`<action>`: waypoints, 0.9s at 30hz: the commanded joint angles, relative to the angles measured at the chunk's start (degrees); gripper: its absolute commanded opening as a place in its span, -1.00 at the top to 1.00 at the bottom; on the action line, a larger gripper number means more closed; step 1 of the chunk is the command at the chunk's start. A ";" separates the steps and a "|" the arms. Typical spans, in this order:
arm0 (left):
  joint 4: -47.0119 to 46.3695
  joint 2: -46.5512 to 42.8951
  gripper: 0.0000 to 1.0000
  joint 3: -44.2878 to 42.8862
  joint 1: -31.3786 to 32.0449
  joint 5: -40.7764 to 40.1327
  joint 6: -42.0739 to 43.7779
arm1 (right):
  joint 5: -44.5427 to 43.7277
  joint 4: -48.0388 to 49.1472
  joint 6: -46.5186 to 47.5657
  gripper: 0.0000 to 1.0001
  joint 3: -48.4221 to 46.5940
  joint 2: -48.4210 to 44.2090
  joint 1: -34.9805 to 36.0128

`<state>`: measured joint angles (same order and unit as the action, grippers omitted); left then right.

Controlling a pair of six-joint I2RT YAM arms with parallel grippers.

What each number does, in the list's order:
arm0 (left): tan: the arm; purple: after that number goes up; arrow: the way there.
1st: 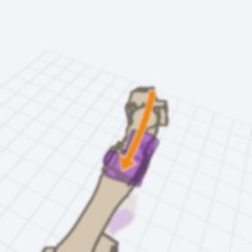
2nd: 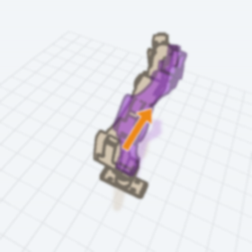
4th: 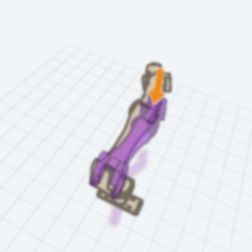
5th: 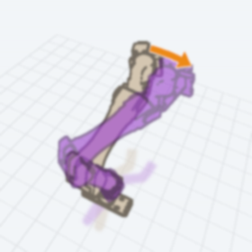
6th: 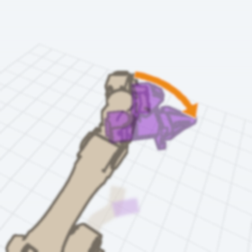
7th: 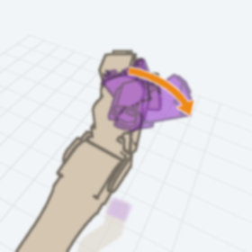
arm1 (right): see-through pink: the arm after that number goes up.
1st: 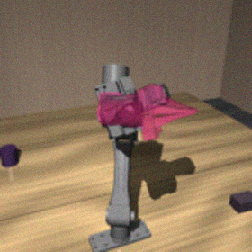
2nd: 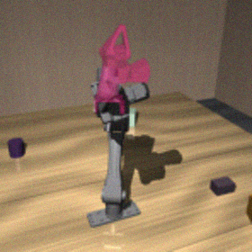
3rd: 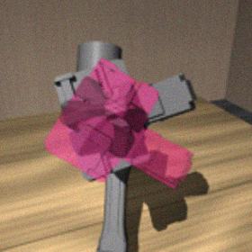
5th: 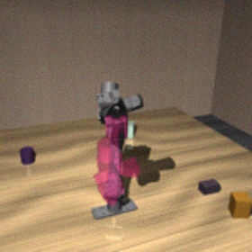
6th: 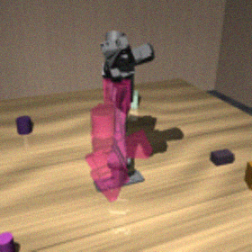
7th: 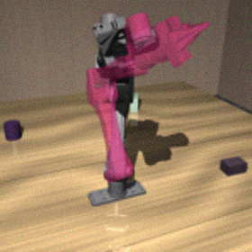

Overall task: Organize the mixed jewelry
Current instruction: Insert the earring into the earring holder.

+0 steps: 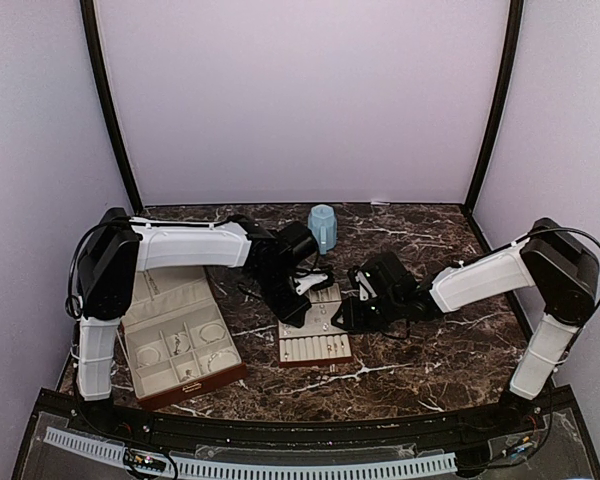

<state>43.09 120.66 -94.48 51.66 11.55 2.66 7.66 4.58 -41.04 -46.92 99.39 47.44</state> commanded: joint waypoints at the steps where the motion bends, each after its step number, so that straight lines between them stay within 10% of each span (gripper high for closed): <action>1: -0.20 0.54 1.00 -0.97 0.71 -0.31 0.68 | 0.51 -0.11 -0.03 0.18 -0.45 1.57 1.08; 27: 1.37 0.63 1.00 -2.69 0.90 -4.38 1.60 | 0.90 0.33 -0.14 0.18 -0.55 2.38 1.08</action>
<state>43.64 121.08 -95.44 52.31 8.78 3.07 7.73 4.82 -41.04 -47.03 99.68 47.46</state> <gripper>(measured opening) 0.086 0.409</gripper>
